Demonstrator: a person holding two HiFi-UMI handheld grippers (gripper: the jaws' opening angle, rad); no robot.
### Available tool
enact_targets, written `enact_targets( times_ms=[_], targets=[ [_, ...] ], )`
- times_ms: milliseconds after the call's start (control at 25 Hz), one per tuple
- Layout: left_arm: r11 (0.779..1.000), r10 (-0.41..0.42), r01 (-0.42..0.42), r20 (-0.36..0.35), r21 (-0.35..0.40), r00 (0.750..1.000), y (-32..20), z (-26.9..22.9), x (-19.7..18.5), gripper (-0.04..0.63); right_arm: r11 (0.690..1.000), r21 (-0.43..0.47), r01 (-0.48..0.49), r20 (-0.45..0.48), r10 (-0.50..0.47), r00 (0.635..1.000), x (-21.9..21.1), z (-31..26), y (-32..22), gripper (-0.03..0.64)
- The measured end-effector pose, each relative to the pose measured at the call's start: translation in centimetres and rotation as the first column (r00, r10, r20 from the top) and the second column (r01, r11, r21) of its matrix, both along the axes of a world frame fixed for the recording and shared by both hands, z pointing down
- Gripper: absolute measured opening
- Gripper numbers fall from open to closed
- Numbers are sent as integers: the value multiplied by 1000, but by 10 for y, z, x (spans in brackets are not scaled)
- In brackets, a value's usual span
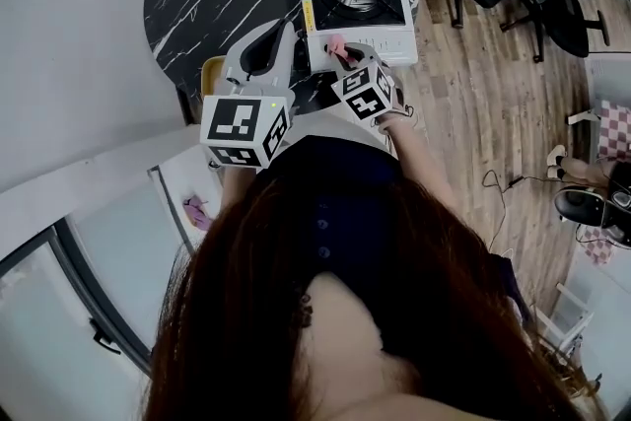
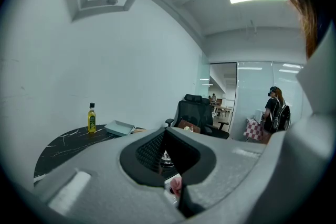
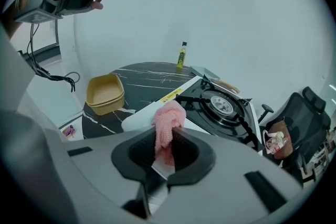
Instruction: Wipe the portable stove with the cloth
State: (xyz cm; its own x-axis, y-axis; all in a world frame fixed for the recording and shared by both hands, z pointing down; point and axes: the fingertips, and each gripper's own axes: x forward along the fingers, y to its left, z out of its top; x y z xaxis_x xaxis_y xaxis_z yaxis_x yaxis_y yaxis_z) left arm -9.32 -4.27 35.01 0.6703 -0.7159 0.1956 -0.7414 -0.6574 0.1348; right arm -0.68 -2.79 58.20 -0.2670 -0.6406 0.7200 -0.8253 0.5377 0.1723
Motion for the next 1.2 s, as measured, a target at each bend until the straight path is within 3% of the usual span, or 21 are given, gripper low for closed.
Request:
enact_targets(
  times_ms=[360,840,1200],
  targets=[
    [1000,3,-3,-2,-6,1000,-2,2,-3,9,994,16,112,5,-112,994,-36,0,4,60],
    [1000,-3,2,-9,-16,1000,-8,4,-12,9,985,-13,171,30,-171,985,-59,-1,5,58],
    [1000,-14,14,-7,-23,1000,-11,5,-23,9,987,-7,161,-29,-161,987,-59,0,-7,58]
  ],
)
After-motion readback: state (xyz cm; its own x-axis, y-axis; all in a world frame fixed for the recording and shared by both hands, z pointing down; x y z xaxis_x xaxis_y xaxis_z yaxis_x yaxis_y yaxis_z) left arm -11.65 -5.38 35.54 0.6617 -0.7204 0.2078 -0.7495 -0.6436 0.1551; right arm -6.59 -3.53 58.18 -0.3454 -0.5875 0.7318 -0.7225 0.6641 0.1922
